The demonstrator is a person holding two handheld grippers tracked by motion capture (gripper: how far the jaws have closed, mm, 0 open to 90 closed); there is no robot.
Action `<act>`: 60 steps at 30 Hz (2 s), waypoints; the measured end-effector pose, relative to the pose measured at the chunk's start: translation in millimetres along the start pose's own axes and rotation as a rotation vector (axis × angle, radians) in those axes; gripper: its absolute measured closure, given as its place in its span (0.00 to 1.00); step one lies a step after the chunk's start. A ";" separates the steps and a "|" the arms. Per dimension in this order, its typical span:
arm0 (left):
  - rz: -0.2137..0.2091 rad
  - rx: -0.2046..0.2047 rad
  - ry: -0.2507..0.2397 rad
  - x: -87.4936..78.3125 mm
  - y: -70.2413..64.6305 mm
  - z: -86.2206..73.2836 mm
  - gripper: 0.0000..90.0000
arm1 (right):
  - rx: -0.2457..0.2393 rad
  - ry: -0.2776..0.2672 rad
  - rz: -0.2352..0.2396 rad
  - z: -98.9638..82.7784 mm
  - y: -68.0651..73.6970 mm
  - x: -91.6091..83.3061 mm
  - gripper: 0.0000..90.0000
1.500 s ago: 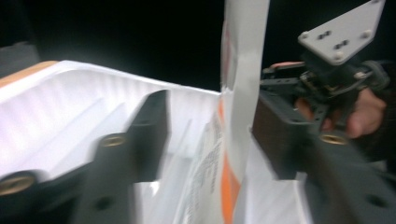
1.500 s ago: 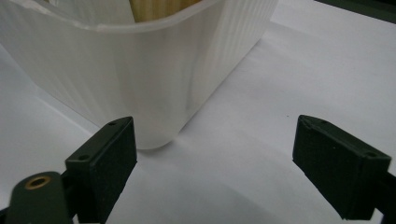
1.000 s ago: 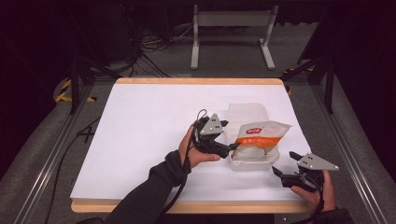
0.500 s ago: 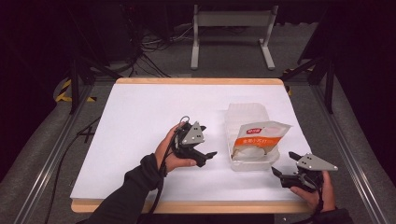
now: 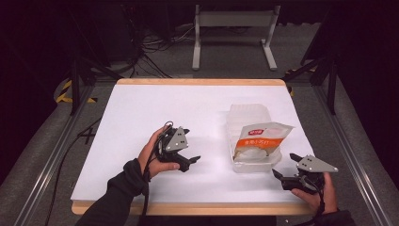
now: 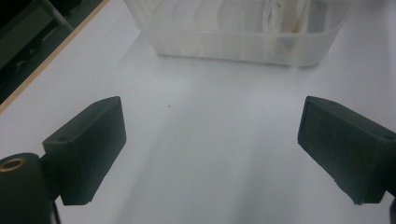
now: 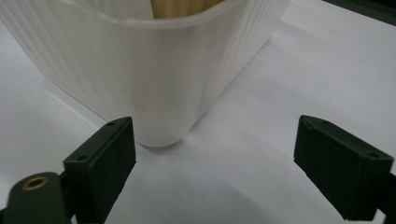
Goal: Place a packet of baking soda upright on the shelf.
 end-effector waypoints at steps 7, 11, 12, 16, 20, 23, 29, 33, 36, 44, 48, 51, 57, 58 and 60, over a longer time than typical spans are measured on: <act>0.032 -0.018 0.025 -4.2 5.7 -22.5 0.11 | -0.007 0.001 0.002 0.4 1.4 -0.3 0.15; 0.048 -0.050 0.033 -9.4 12.7 -39.8 0.11 | -0.011 0.003 0.001 0.3 1.5 -0.3 0.15; 0.063 -0.057 0.046 -12.0 15.3 -48.4 0.11 | -0.010 0.003 0.000 0.2 1.5 -0.3 0.15; 0.074 -0.077 0.062 -17.3 19.7 -63.5 0.10 | -0.011 0.005 0.000 0.1 1.6 0.0 0.15; 0.111 -0.109 0.080 -25.1 24.9 -81.4 0.10 | -0.015 0.009 0.001 0.2 2.6 0.4 0.14; 0.129 -0.124 0.096 -28.5 26.7 -90.1 0.09 | -0.018 0.012 0.000 0.2 3.0 0.3 0.14; 0.144 -0.181 0.103 -37.6 30.4 -116.4 0.07 | -0.017 0.014 0.002 0.1 3.1 0.6 0.14; 0.147 -0.203 0.104 -45.9 32.0 -128.4 0.07 | -0.019 0.014 0.002 0.1 3.7 0.8 0.14; 0.152 -0.210 0.108 -50.9 31.8 -136.9 0.06 | -0.019 0.015 0.001 -0.1 3.7 0.8 0.14; 0.169 -0.257 0.086 -63.7 31.9 -157.5 0.06 | -0.020 0.019 -0.002 -0.5 3.3 1.1 0.14; 0.175 -0.275 0.079 -68.0 31.4 -166.8 0.07 | -0.020 0.020 -0.004 -0.6 3.4 1.0 0.14; 0.185 -0.278 0.078 -69.9 30.9 -172.4 0.07 | -0.021 0.021 -0.005 -0.6 3.4 1.1 0.14; 0.179 -0.303 0.070 -72.6 30.8 -182.2 0.07 | -0.019 0.020 -0.006 -0.9 2.8 0.9 0.14; 0.179 -0.308 0.065 -73.3 31.0 -183.8 0.07 | -0.020 0.020 -0.007 -1.0 2.7 0.8 0.14; 0.179 -0.315 0.065 -74.8 30.9 -186.8 0.07 | -0.018 0.019 -0.006 -1.3 2.5 0.6 0.14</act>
Point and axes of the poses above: each handheld gripper's, and its own axes: x roughly forward along the jaws, z roughly out of its top, y roughly to its left, the point moved 2 cm from there along x, roughly forward along the jaws, and after that the axes turned 13 degrees about y, right-handed, at the moved point
